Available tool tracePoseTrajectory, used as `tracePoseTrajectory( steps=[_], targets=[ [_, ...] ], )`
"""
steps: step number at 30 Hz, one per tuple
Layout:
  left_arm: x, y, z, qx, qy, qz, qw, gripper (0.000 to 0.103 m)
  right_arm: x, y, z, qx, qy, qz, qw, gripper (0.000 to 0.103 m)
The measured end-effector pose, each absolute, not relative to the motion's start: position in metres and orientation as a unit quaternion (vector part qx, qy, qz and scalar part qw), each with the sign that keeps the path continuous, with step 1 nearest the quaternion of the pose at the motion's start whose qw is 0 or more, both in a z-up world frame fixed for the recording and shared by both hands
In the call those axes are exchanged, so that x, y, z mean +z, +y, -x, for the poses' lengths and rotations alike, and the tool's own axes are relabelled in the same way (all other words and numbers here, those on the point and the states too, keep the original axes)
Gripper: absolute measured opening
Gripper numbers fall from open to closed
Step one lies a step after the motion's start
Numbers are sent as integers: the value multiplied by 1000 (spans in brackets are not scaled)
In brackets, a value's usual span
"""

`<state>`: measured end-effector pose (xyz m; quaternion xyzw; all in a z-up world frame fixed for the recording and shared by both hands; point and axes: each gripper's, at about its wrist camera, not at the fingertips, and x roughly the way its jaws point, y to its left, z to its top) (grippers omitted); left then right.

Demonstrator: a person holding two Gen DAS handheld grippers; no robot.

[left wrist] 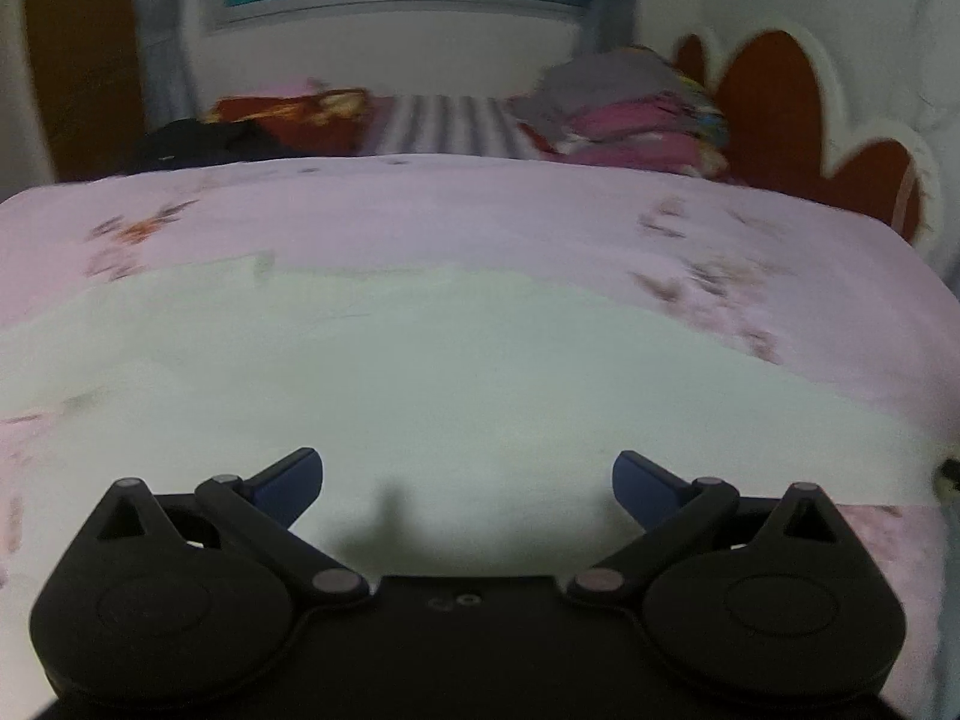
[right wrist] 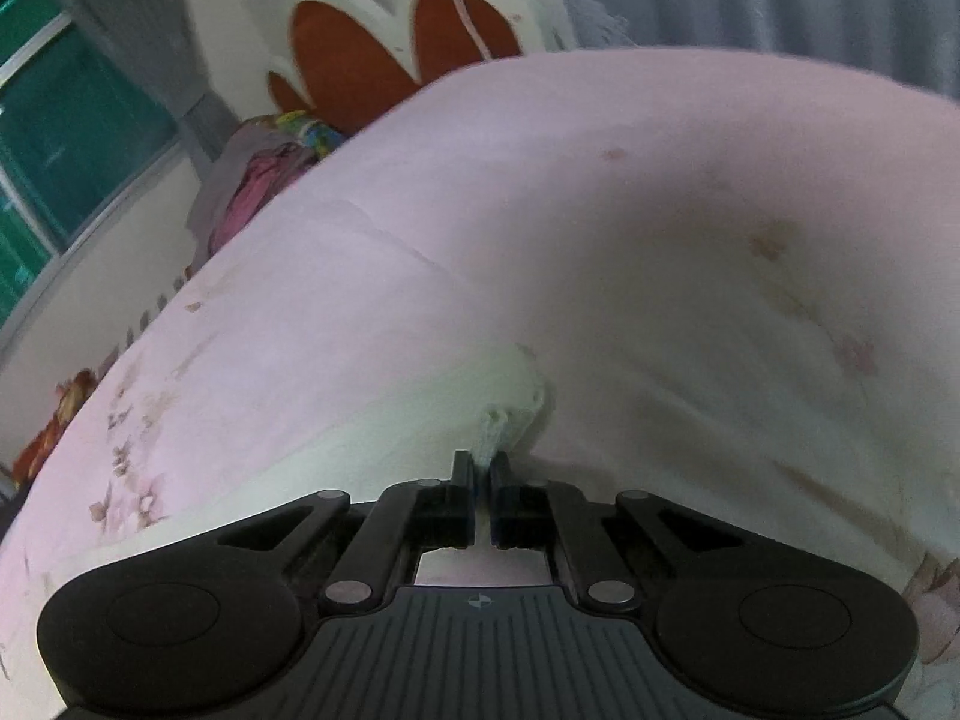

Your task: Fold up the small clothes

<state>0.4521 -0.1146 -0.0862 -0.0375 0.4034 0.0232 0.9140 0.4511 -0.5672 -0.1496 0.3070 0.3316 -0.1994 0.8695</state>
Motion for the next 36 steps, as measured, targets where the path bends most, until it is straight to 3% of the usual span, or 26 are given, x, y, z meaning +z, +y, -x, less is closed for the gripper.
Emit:
tracePoseTrajectory(
  steps=[11,14,26,34,35,36],
  targets=[
    [-100,19,-429,20,411,75,909,102,-82,-396,-476,-71,319,-214,921,4],
    [-98,56,-415,17,392,72,917,95,-75,-329,-481,-32,324,-180,928,4],
    [-95,167,-381,55,393,101,912,100,-123,-91,-497,81,373,-78,921,4],
    [-100,189,-386,69,399,122,906,100,-154,-31,-521,124,384,-38,914,4],
    [-100,187,-388,65,398,121,907,100,-154,-27,-520,123,379,-20,917,5],
    [-101,184,-393,58,398,122,908,99,-154,-24,-517,126,377,-6,918,20]
  ],
)
